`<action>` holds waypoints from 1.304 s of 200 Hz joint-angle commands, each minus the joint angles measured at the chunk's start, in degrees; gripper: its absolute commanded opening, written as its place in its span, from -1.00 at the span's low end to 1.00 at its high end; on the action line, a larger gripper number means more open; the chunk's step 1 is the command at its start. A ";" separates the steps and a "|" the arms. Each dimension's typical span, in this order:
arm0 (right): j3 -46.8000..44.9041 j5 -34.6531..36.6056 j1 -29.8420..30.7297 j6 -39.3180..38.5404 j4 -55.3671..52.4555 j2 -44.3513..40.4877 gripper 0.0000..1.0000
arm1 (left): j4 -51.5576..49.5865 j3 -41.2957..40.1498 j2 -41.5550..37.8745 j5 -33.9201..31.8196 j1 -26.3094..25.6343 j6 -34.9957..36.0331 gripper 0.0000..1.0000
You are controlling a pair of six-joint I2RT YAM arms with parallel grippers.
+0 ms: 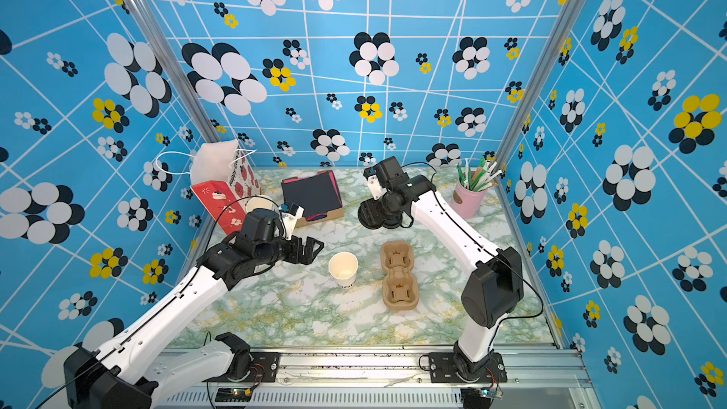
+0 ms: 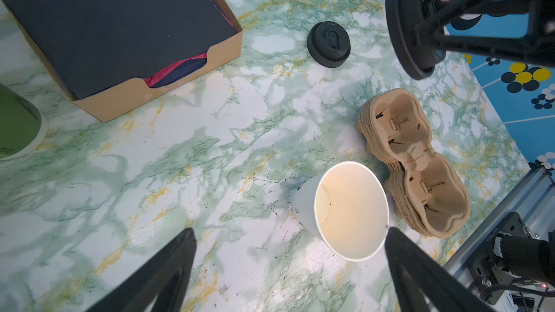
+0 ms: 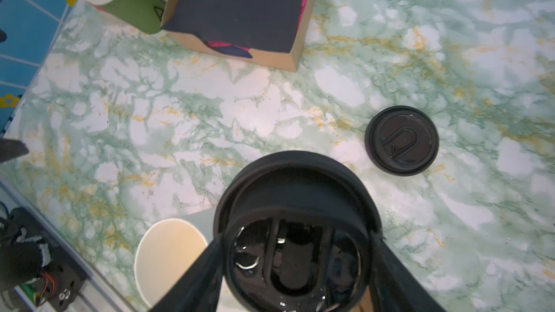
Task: Pack a coffee takeout order
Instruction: Close the lid on the coffee cup.
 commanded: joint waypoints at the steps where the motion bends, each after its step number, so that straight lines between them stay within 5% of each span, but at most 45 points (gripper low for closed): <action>1: -1.82 -1.26 3.12 -1.19 -2.89 -1.96 0.32 | 1.83 -1.05 -1.52 -1.60 0.89 -1.23 0.98; 99: -1.75 -0.56 13.42 -3.24 -5.34 1.94 0.33 | 2.56 -3.75 -4.94 -5.12 3.88 -4.34 0.98; 261: 1.57 2.15 18.34 -5.22 -10.47 8.42 0.35 | 3.09 -6.60 -7.84 -5.12 6.06 -5.12 0.98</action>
